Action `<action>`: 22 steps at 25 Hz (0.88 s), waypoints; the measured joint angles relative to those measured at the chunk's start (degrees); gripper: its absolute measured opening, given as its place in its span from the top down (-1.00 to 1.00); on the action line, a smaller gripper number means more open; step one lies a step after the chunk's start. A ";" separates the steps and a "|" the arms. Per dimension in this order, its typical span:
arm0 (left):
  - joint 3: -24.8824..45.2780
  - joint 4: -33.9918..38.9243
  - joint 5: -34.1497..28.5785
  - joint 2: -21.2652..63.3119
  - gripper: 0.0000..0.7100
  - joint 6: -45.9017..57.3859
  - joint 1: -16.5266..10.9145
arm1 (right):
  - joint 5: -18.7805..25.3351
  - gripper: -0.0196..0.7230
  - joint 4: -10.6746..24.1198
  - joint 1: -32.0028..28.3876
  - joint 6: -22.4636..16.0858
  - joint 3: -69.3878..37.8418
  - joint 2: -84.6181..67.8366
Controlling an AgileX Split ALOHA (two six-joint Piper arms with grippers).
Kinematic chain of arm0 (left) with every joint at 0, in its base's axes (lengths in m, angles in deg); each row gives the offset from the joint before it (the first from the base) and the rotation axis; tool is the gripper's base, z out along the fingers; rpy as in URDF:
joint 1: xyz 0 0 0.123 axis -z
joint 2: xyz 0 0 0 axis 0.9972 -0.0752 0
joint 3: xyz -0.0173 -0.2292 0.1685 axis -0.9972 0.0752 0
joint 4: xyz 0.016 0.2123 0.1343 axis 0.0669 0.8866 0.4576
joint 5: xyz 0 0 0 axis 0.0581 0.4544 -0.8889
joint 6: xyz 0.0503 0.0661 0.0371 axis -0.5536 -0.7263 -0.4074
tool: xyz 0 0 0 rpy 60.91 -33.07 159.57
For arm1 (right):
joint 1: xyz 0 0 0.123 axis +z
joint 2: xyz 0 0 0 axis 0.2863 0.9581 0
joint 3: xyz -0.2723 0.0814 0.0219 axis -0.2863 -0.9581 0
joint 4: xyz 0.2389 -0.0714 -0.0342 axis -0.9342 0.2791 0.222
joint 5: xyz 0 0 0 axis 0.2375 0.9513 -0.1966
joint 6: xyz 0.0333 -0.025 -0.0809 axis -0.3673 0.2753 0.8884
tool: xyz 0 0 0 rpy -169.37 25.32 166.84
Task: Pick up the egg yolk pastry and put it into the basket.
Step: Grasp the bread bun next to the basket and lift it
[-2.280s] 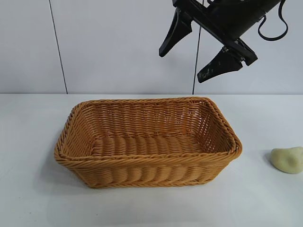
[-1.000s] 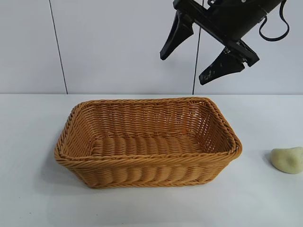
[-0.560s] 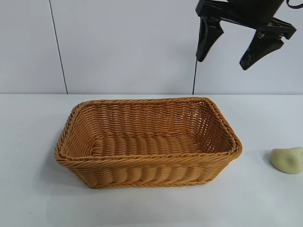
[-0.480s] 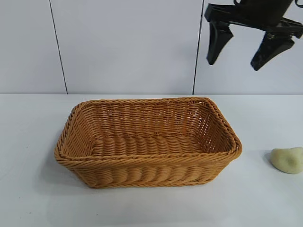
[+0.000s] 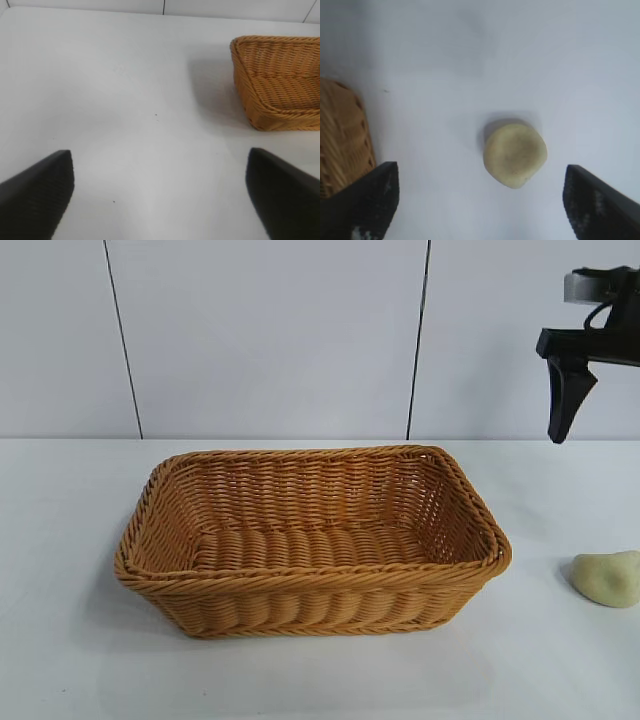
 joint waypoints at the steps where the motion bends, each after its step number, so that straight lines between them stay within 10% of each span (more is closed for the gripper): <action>1: 0.00 0.00 0.00 0.00 -0.89 0.00 0.00 | 0.03 -0.77 0.01 0.00 0.00 -0.84 0.27; 17: 0.00 0.00 0.00 0.00 -0.89 0.00 0.00 | -19.64 -0.77 0.01 0.00 0.00 -15.10 1.08; 22: 0.00 0.00 0.00 0.00 -0.89 0.00 0.00 | -19.92 -0.77 0.01 0.00 0.00 -15.10 3.08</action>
